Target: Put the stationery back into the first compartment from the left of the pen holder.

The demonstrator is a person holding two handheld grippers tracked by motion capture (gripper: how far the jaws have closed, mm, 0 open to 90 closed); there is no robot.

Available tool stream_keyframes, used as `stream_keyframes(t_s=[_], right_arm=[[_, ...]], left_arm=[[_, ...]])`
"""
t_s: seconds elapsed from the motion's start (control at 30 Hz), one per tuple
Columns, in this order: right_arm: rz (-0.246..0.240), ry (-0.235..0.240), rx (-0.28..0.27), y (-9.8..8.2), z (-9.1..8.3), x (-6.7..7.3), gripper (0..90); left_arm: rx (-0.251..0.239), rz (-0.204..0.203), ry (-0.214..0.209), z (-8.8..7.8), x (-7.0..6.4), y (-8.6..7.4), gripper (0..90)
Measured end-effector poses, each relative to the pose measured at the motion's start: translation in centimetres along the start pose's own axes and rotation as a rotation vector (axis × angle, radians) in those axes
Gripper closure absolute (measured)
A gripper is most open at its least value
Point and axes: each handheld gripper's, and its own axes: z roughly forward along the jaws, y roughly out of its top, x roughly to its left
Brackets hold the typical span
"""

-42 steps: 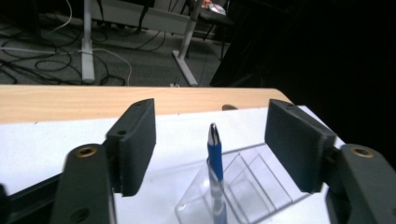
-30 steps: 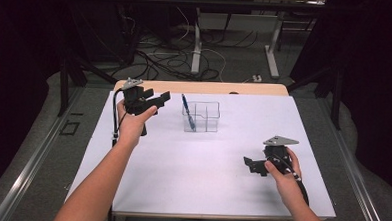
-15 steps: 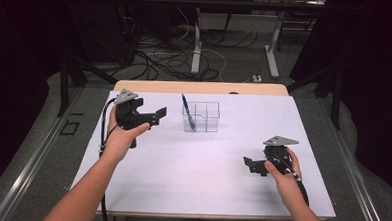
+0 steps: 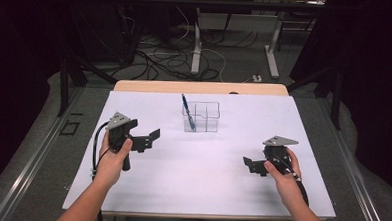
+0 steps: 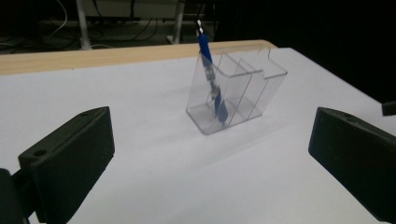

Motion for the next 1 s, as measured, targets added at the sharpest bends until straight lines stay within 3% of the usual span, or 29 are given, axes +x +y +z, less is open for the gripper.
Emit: stream_keyframes(t_s=[0.4,1.0], right_arm=[[-0.002,0.003,0.002,0.0,0.0,0.0,2.3],[-0.001,0.001,0.008,-0.2,0.3,-0.1,2.3]], left_arm=[[0.009,-0.075,0.043,-1.1,1.8,-2.9,0.2],[0.011,-0.184,0.110,-2.4,5.1,-4.3,0.4]])
